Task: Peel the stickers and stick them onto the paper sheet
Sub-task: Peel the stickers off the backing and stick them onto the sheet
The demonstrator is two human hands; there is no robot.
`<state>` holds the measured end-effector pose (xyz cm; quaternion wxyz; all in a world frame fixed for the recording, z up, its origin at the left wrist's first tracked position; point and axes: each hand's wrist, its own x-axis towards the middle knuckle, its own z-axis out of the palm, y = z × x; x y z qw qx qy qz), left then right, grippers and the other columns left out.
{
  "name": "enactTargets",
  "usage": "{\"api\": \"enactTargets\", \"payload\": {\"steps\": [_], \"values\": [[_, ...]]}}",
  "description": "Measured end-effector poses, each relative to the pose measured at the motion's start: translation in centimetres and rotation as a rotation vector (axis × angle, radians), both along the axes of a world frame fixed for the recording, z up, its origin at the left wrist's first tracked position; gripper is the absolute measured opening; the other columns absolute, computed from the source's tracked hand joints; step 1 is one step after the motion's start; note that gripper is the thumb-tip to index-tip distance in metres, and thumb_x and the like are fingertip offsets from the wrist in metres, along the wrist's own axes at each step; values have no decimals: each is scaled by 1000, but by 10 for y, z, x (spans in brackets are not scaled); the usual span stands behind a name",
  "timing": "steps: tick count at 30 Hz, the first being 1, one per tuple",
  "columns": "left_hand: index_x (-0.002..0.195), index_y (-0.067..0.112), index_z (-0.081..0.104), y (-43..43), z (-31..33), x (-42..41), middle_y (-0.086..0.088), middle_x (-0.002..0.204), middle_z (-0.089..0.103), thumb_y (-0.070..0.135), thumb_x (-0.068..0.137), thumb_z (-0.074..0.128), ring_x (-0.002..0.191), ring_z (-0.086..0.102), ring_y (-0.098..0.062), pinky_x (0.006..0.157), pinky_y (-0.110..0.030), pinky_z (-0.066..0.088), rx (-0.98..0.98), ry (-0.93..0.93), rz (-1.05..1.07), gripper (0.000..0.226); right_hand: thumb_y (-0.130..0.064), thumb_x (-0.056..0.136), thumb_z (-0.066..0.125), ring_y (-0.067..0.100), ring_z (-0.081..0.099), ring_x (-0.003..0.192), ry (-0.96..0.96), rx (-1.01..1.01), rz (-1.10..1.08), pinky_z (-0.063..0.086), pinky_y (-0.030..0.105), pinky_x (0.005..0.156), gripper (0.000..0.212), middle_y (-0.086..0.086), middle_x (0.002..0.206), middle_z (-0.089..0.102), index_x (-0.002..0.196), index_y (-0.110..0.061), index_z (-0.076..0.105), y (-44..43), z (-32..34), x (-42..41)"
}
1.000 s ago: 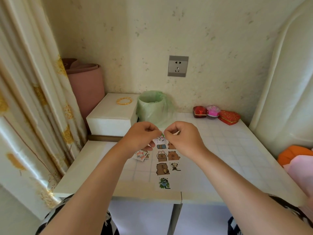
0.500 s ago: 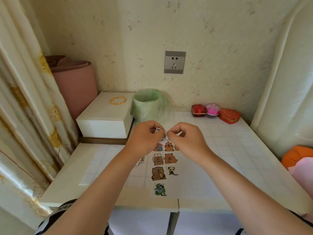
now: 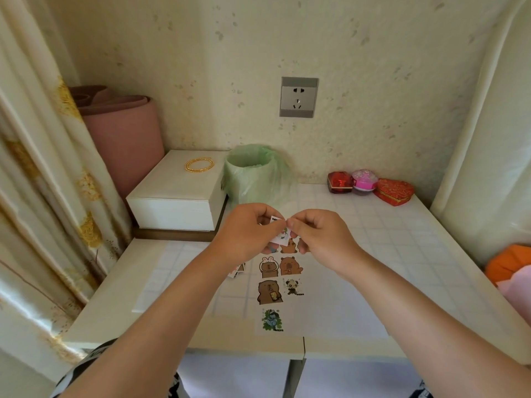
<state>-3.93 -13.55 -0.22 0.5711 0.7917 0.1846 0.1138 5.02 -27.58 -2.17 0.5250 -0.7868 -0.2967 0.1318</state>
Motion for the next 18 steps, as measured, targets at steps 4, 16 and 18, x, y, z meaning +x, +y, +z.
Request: {"api": "enactTargets", "payload": {"steps": [4,16,18], "values": [[91,16,70,2,-2,0,-13,88,73,17,91,68,58,70,-18,52,-23,55,17,4,26,2,-21,97,62,15,59,53,71,11,4,43,23,50,18,0,75,72,87,-11,74,0,4,-2],[92,15,71,1,3,-4,-8,83,72,11,92,64,54,64,-13,56,-24,58,47,-6,-38,8,-19,93,67,15,59,60,191,24,26,41,20,48,14,-1,79,74,88,-12,77,-9,13,1],[91,16,70,1,3,-4,-7,82,72,12,92,64,55,65,-12,56,-23,57,54,-7,-39,8,-21,93,67,14,60,61,187,15,44,41,21,49,13,-2,80,75,87,-15,77,-10,13,2]]}}
